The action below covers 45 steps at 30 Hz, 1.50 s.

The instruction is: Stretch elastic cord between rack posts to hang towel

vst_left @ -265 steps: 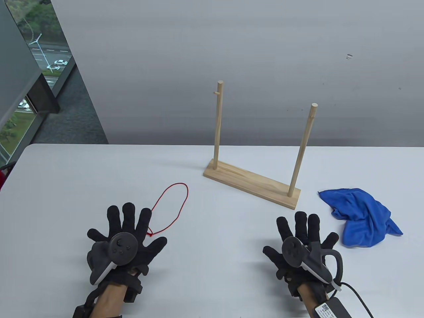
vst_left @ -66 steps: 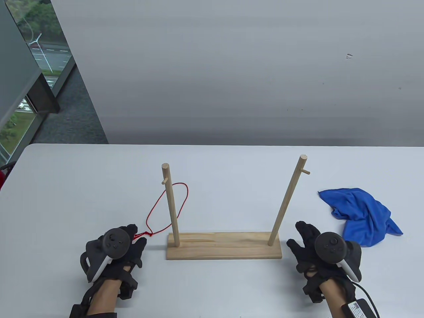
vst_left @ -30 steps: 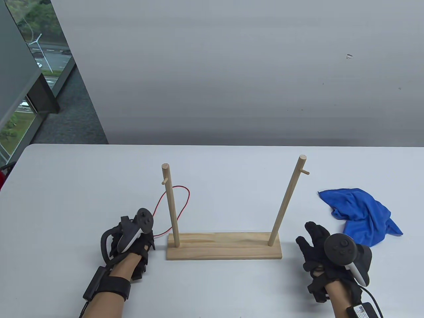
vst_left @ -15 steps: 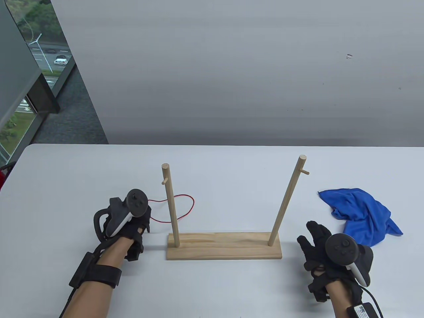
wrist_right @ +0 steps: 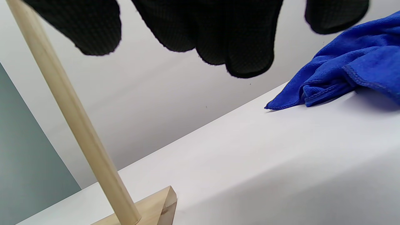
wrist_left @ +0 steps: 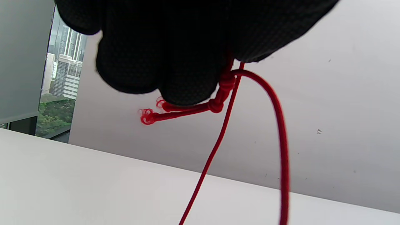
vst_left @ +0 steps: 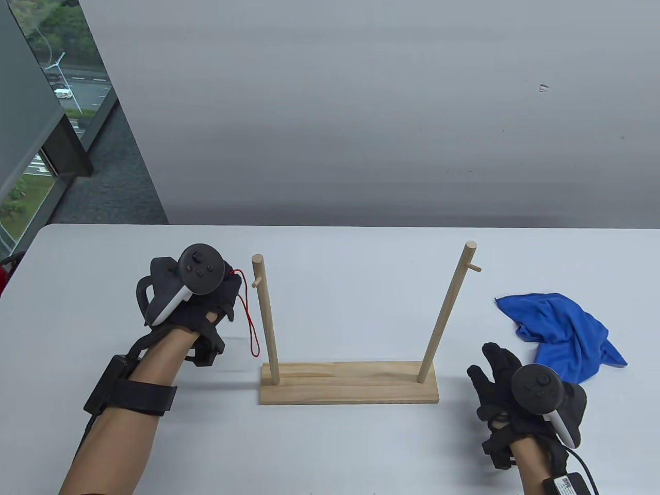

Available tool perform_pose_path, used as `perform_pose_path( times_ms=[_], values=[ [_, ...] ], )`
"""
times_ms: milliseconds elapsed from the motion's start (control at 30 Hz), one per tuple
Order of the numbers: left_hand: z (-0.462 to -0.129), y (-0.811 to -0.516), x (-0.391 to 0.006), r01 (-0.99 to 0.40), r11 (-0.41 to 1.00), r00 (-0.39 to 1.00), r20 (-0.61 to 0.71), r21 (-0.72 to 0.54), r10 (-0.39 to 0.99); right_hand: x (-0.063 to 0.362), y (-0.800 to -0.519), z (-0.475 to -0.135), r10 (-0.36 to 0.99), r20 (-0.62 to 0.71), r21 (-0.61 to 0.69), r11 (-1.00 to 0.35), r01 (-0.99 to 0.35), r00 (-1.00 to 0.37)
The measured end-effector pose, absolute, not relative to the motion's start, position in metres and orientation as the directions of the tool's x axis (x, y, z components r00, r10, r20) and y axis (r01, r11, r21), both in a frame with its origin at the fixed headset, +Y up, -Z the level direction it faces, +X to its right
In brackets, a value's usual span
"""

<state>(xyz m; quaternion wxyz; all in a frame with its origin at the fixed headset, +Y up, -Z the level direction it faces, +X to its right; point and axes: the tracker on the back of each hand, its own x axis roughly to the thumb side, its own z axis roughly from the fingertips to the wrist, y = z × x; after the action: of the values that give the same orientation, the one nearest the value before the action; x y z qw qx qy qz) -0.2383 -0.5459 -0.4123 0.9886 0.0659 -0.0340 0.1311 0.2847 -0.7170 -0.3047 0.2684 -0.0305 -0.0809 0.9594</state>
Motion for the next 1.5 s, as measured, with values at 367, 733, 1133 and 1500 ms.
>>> perform_pose_path(
  times_ms=[367, 733, 1133, 1500],
  values=[
    [-0.414, -0.473, -0.224, -0.365, 0.919, 0.923, 0.193, 0.152, 0.334, 0.286, -0.717, -0.304, 0.521, -0.015, -0.176, -0.842, -0.51, -0.854],
    [-0.408, -0.422, -0.204, -0.418, 0.889, 0.889, 0.287, 0.184, 0.358, 0.287, -0.716, -0.303, 0.521, -0.015, -0.182, -0.841, -0.51, -0.854],
    [-0.376, -0.393, -0.199, -0.448, 0.868, 0.858, 0.376, 0.215, 0.35, 0.285, -0.718, -0.304, 0.52, -0.013, -0.166, -0.844, -0.511, -0.854],
    [-0.362, -0.41, -0.204, -0.449, 0.875, 0.857, 0.366, 0.181, 0.364, 0.282, -0.718, -0.304, 0.521, -0.006, -0.158, -0.844, -0.513, -0.854]
  ],
)
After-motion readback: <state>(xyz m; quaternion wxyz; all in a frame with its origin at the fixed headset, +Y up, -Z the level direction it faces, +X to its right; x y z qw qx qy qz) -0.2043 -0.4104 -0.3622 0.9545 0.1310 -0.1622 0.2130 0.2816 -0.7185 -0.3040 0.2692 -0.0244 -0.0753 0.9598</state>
